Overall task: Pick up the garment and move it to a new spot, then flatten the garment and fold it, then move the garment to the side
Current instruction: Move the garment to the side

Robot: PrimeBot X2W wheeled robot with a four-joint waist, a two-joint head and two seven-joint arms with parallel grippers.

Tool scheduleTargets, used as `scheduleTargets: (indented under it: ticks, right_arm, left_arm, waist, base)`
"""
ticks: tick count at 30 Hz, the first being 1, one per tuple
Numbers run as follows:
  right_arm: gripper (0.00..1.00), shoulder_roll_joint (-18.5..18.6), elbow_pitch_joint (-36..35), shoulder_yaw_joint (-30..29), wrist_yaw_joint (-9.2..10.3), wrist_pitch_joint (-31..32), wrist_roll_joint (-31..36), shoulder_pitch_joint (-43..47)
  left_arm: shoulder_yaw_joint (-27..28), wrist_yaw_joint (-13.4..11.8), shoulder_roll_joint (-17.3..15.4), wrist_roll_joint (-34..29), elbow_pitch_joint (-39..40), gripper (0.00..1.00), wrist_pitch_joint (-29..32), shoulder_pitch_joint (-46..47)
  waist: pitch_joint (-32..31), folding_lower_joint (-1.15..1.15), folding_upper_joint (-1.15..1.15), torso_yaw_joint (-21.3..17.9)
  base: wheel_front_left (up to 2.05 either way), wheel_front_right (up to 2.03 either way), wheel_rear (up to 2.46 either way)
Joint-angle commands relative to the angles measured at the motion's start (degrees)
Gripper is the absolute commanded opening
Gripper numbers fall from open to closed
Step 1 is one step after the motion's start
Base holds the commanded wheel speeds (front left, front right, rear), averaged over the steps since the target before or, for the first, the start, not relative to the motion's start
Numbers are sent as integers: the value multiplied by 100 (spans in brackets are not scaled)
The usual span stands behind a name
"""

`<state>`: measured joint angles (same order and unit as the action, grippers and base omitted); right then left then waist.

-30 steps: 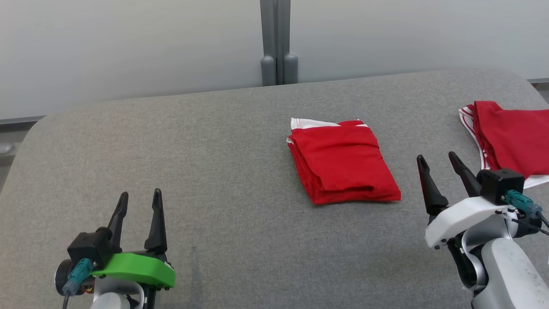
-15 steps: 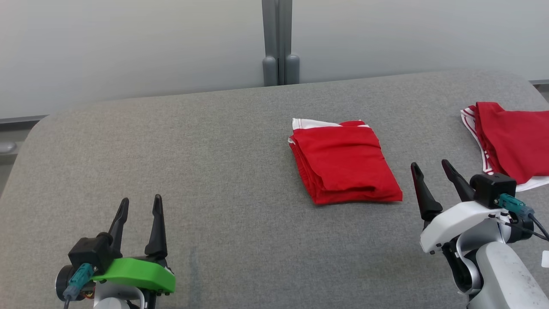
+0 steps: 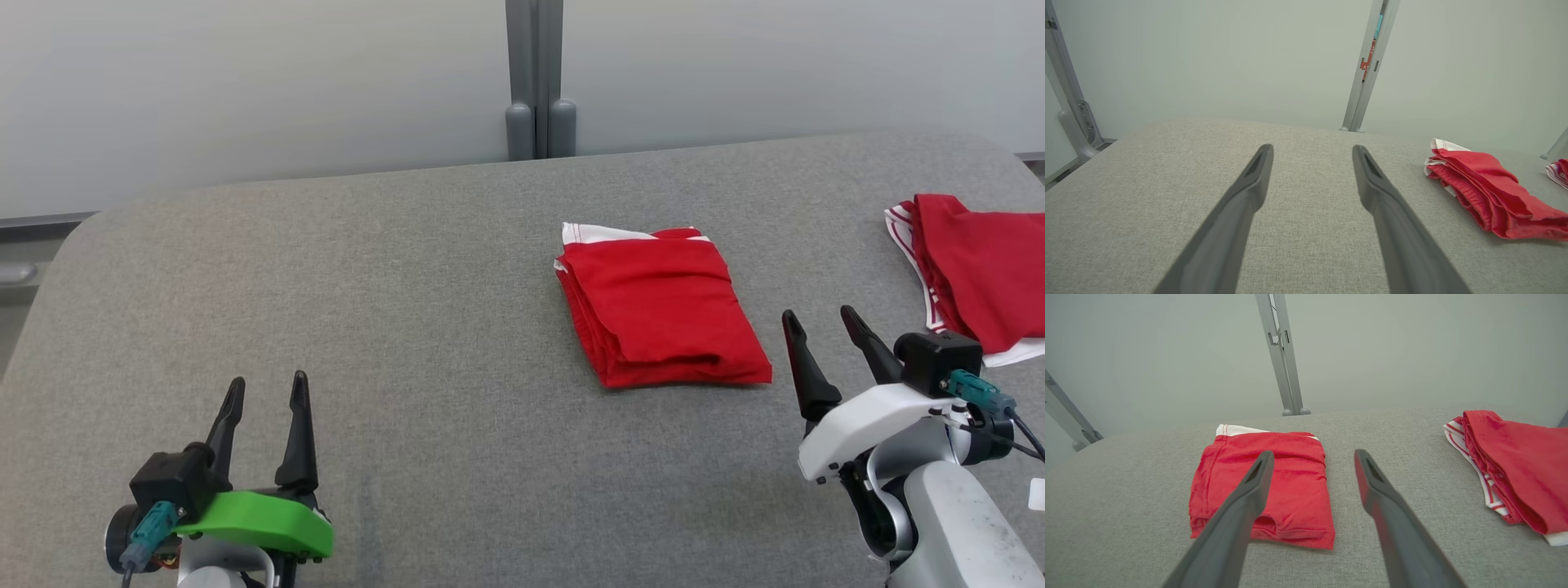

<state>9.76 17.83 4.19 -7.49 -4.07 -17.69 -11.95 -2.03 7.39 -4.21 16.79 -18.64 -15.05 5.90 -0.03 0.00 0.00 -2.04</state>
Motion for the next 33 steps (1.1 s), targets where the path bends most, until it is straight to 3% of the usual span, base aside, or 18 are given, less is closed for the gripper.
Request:
scheduleTargets:
  ticks: [1, 6, 12, 21, 32, 33]
  right_arm:
    - [100, -7, 10, -18, 2, -8, 7, -16]
    - [100, 14, 20, -96, 2, 211, -22, -244]
    - [100, 57, 278, -219, 2, 1140, -173, -1053]
    - [100, 137, 1472, -427, 2, 2769, -247, -2423]
    - [100, 136, 2770, -234, 2, 3566, -310, -2804]
    - [90, 122, 2825, -185, 1, 3619, -341, -2780]
  left_arm:
    - [-19, 13, -33, -47, 10, 100, -14, -20]
    - [-45, 13, -58, -27, 97, 100, -14, 27]
    - [-98, 13, -93, 60, 307, 100, -14, 280]
    - [-185, 13, -45, 154, 806, 100, -14, 707]
    - [-314, 13, -25, 210, 900, 100, -14, 784]
    - [-315, 13, -30, 211, 885, 100, -14, 772]
  waist:
    - [9, 0, 0, 21]
    - [145, 0, 0, 67]
    - [604, 0, 0, 168]
    - [1439, 0, 0, 502]
    - [1656, 0, 0, 819]
    - [1643, 0, 0, 819]
  base:
    - [0, 0, 0]
    - [0, 0, 0]
    - [0, 0, 0]
    - [0, 0, 0]
    - [0, 0, 0]
    - [0, 0, 0]
